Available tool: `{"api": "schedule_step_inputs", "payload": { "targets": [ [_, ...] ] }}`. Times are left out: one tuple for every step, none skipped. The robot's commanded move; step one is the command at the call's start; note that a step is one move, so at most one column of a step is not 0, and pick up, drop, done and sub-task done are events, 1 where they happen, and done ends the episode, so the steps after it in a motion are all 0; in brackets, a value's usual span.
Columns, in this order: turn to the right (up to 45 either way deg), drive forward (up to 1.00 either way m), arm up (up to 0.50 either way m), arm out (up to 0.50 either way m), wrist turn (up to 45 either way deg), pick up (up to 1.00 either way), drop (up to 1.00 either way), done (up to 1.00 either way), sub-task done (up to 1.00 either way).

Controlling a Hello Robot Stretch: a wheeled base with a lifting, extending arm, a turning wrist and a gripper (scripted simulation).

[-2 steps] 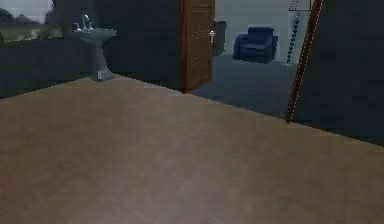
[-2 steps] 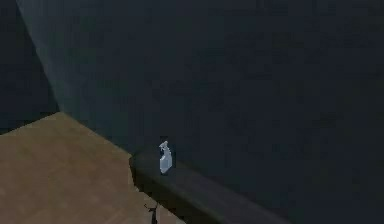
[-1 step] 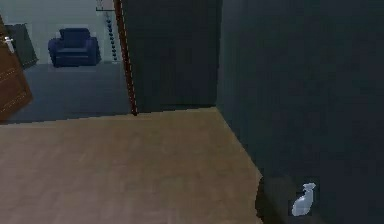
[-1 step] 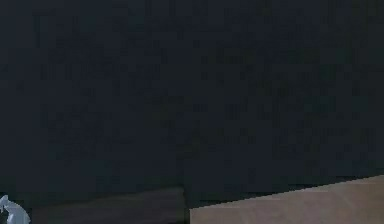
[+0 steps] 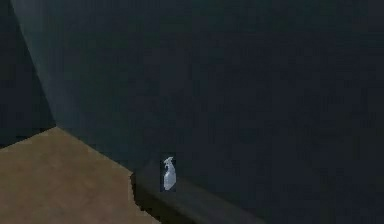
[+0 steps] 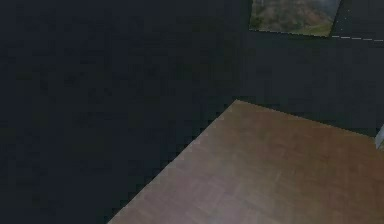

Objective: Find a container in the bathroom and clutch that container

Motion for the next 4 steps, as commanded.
{"api": "schedule_step_inputs", "payload": {
  "targets": [
    [3.0, 0.00, 0.00, 0.00, 0.0, 0.00, 0.00, 0.00, 0.00],
    [0.0, 0.40, 0.00, 0.00, 0.0, 0.00, 0.00, 0.00, 0.00],
    [-45.0, 0.00, 0.00, 0.00, 0.0, 0.00, 0.00, 0.00, 0.00],
    [-45.0, 0.00, 0.00, 0.00, 0.0, 0.00, 0.00, 0.00, 0.00]
  ]
}}
